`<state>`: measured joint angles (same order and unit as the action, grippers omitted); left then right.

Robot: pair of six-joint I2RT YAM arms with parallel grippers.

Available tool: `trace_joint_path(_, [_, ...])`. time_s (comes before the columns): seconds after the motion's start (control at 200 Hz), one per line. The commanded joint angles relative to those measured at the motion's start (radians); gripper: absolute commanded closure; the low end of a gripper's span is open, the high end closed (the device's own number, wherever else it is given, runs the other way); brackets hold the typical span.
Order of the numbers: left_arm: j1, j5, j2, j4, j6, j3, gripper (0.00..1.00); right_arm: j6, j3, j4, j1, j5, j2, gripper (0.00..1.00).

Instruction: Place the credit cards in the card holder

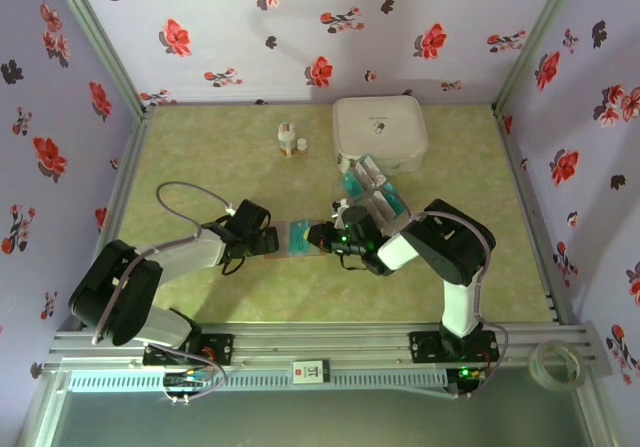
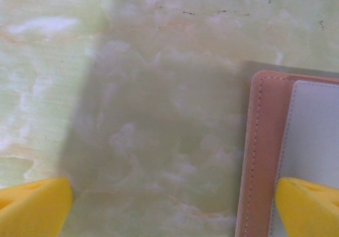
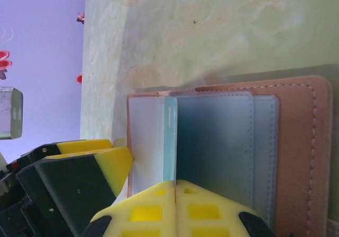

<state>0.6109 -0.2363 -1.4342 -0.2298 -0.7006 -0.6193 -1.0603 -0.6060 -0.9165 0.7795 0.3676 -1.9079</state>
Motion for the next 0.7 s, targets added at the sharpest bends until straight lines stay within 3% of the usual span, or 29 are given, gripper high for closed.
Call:
trace_joint_path(0.0, [0.003,0.012,-0.032,-0.008,-0.015,0.032,0.00,-0.020,0.018,0.001,0.011,0.008,-0.021,1.00])
trace_joint_path(0.695, [0.004,0.012,-0.034,-0.004,-0.016,0.033,0.00,-0.035,0.060,-0.048,0.014,0.002,-0.037,1.00])
